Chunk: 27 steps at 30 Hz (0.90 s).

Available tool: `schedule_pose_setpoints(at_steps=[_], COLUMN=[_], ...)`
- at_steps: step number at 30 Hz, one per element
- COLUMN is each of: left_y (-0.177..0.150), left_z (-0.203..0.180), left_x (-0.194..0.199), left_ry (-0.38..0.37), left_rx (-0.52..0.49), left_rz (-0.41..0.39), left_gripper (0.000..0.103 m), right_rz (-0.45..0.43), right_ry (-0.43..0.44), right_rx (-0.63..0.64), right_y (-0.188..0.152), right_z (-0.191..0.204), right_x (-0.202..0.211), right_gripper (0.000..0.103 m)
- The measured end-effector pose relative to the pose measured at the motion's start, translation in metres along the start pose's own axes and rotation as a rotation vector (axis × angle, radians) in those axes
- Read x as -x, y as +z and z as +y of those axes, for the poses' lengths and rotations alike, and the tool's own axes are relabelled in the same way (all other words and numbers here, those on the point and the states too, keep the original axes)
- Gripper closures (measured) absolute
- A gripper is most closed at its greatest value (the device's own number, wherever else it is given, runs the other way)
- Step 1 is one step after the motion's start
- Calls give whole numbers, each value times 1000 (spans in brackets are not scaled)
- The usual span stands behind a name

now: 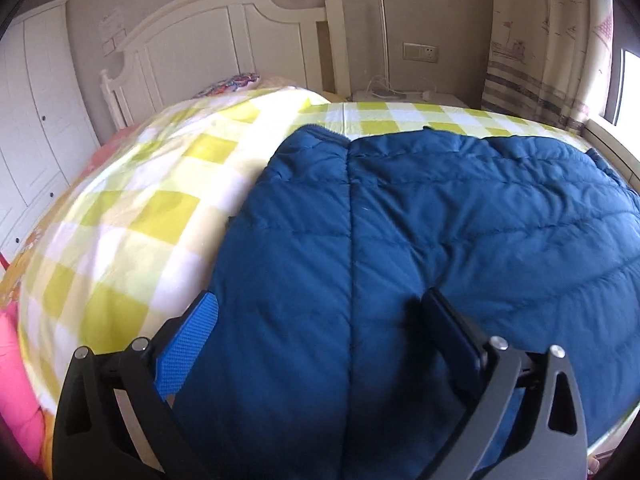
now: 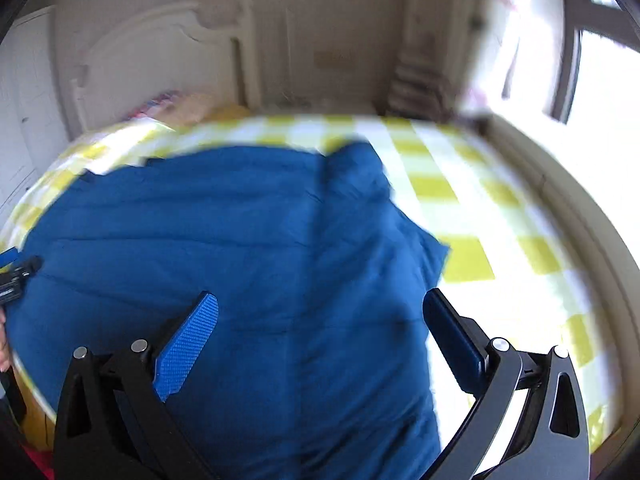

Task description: Fold large clothes

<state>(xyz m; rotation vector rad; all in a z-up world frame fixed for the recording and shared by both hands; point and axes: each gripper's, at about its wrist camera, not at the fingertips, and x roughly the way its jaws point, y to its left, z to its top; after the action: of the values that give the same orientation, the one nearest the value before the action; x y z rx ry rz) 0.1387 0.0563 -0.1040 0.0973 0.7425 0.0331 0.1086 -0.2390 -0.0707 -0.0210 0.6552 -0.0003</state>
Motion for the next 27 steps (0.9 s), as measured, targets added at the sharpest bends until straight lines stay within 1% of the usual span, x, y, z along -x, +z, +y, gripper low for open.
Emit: schedule_pose_setpoints(at_steps=[2,3,4,5,6,7,8,10,11,12,14,15,18,19,20,21,24,25,27], left_y=[-6,-11,-14,-21,-27,-32,-35,-36,-35,-34,-35,-35,-36,-35,-35,-35,-36,-36,-36], left_z=[-12,-22,-31,-46,-58,-66,-69,-65,-63,-62,-61,-61,-59,-58,-58,-58,-60,-60,-60], left_x=[24,35,39,40,35,27,24,19,18,17,17,16,15,15,15,15,15,15,15], left_ry=[-70,-90,-98,-114,-111,-81,-66,-98,-113,-117,-120,-118,-126,-131,-132,-131,-123,-122,-120], left_rx=[-27,-54,-77,-122,-157,-176,-175,-157,-161,-166,-170,-171,-171,-168,-165,-164,-166,-166,-165], left_rz=[-47,-63,-69,-66,-52,-47,-59,-55,-47,-44,-46,-47,-43,-40,-38,-37,-38,-37,-35], left_gripper=[5,5,4,3,3,2,2,2,2,2,2,2,2,2,2,2,2,2,2], right_rz=[-29,-38,-39,-24,7,32,29,39,47,52,61,62,52,56,61,65,76,77,75], right_ry=[22,47,61,73,80,62,62,116,117,112,101,96,23,-7,-16,-13,5,35,91], right_rx=[86,155,197,235,271,296,288,247,249,253,228,208,133,83,37,-51,-269,-361,-480], right_y=[-2,-7,-11,-15,-20,-26,-29,-29,-27,-27,-25,-25,-32,-38,-42,-51,-77,-91,-110], right_z=[30,52,68,81,93,102,102,92,88,88,76,69,33,16,3,-21,-71,-87,-104], right_x=[9,13,12,7,-1,-12,-18,-24,-24,-22,-19,-15,-1,8,12,21,35,42,50], right_gripper=[5,5,5,5,5,5,5,4,5,5,5,5,5,5,5,5,5,5,5])
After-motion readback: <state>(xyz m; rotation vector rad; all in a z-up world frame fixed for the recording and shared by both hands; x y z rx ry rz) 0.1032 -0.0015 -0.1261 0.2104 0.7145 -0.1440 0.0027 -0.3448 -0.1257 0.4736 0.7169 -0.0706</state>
